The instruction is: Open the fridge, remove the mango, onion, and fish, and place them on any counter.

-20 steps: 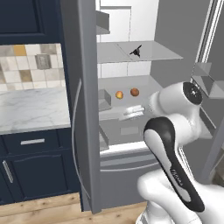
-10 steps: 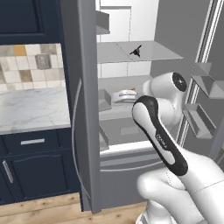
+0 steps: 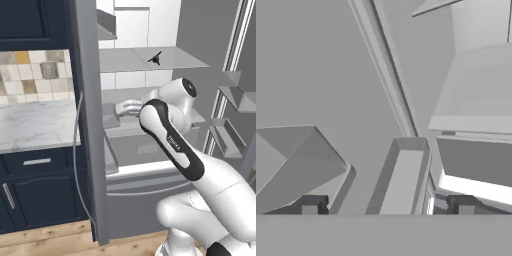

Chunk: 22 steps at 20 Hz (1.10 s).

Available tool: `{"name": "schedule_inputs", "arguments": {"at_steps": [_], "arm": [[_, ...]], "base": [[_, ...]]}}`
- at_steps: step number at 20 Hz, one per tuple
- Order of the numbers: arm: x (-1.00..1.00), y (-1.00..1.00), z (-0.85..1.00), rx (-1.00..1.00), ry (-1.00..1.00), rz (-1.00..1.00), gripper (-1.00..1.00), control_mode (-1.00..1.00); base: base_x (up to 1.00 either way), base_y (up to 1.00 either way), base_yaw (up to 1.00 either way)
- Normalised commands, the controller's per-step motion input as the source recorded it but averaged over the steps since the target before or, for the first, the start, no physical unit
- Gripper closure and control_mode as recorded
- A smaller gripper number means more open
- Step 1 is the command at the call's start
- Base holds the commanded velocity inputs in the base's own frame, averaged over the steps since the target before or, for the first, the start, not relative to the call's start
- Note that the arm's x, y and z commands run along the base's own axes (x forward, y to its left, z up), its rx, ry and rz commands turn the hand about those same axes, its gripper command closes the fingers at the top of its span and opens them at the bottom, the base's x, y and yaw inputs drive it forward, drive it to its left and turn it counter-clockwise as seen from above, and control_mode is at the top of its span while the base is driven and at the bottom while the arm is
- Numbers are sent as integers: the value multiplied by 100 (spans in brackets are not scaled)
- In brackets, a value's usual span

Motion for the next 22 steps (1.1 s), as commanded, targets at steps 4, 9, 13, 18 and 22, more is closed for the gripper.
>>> {"name": "schedule_inputs", "arguments": {"at_steps": [4,9,13,18,22], "arm": [[-53,100,-19,0,4,14,-100,-100],[-25,-23,30,-7,-7,-3,-100,-100],[-21,-100,35,-23,-5,-12,-100,-100],[-18,-100,13,-34,-4,-16,-100,-100],[-62,-96,0,-32,0,-19,-100,-100]], "base": [[0,0,0],[0,0,0],[0,0,0],[0,0,0],[0,0,0]]}}
